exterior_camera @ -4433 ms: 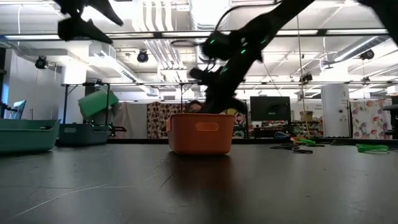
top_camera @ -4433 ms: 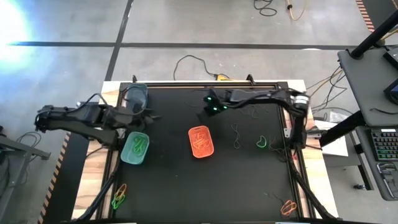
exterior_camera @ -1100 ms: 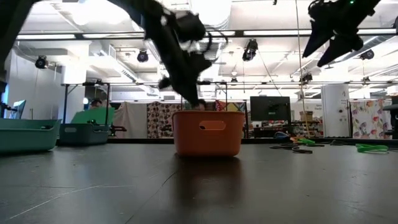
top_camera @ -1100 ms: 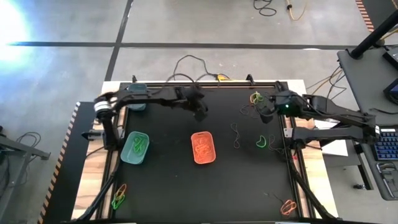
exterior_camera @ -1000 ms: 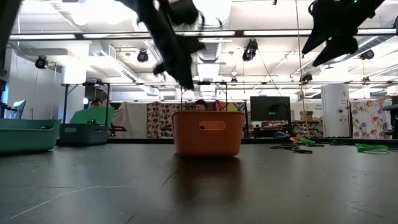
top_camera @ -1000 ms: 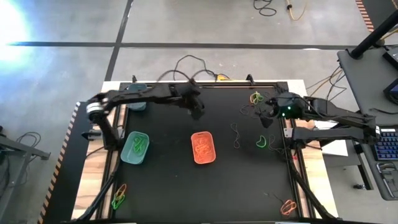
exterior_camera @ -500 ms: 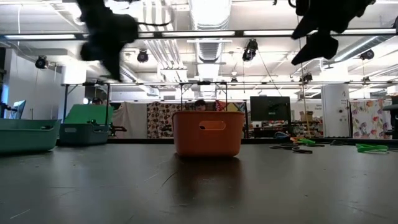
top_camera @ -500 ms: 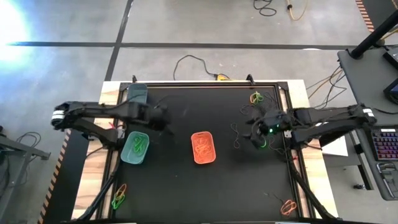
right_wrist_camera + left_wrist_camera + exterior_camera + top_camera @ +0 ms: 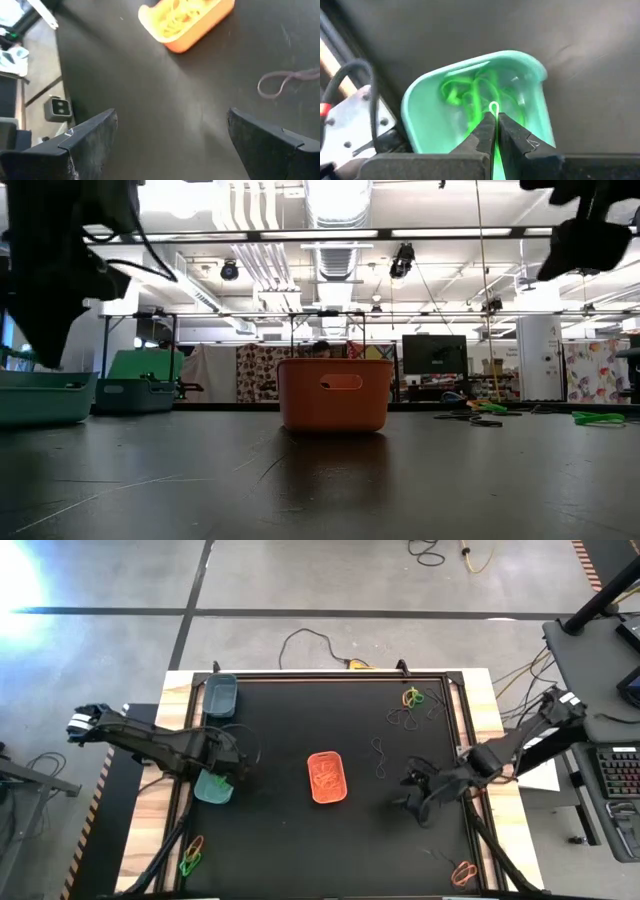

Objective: Sort rubber bands into baskets
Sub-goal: Put the green rubber band into the light sea green bin

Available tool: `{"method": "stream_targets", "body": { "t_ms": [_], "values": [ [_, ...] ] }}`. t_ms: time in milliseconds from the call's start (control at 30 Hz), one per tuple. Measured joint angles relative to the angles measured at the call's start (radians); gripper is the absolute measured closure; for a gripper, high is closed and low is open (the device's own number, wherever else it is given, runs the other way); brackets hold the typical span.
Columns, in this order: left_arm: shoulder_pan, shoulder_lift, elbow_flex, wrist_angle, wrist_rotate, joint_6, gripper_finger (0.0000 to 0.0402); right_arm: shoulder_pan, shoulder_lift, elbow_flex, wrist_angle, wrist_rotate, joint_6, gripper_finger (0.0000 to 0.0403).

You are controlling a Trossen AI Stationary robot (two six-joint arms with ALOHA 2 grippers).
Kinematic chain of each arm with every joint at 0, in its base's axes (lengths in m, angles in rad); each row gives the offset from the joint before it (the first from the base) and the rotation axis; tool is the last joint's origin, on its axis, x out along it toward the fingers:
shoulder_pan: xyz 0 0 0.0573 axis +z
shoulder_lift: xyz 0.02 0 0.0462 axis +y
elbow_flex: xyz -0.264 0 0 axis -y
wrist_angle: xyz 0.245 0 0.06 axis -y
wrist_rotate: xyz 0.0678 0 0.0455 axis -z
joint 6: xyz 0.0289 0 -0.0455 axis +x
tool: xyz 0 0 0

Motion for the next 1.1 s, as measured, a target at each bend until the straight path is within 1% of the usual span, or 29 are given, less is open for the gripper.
{"method": "stream_targets", "body": {
  "t_ms": [33,133,200,267,333,533,600,667,800,933,1000,1100],
  "values": [
    [0.0,0.012,0.012,0.012,-0.011,0.004,0.0402,0.006,0.019,0.0,0.0,0.0,0.028,0.004],
    [0.01,0.055,0.018,-0.037,-0.039,0.018,0.0401,0.014,0.078,0.0,-0.001,0.003,0.086,0.004],
    [0.013,0.083,0.011,-0.02,-0.033,0.025,0.0401,0.015,0.115,0.0,0.0,0.004,0.101,0.004],
    [0.012,0.121,0.003,-0.039,-0.02,0.031,0.0401,0.013,0.147,0.0,0.0,0.004,0.104,0.004],
    [0.011,0.16,0.006,-0.014,-0.02,0.031,0.0401,0.013,0.17,0.0,0.0,0.004,0.112,0.004],
    [0.015,0.249,-0.001,0.016,-0.026,0.039,0.0401,0.013,0.184,0.0,0.003,0.004,0.142,0.004],
    [0.015,0.269,-0.006,0.059,-0.028,0.052,0.0401,0.013,0.182,0.0,-0.001,0.004,0.137,0.0039],
    [0.015,0.285,-0.014,0.098,-0.037,0.061,0.0401,0.006,0.182,0.0,-0.03,-0.001,0.142,0.0039],
    [0.016,0.314,-0.027,0.112,-0.048,0.057,0.0399,-0.031,0.182,0.0,-0.175,-0.076,0.219,0.0039],
    [0.015,0.319,-0.033,0.108,-0.045,0.071,0.0374,-0.112,0.183,-0.004,-0.285,-0.1,0.277,0.0039],
    [0.015,0.317,-0.036,0.1,-0.022,0.093,0.0351,-0.172,0.184,-0.017,-0.292,-0.096,0.31,0.0039],
    [0.015,0.305,-0.036,0.063,0.02,0.103,0.0308,-0.26,0.184,-0.042,-0.286,-0.103,0.311,0.004]
  ]
}}
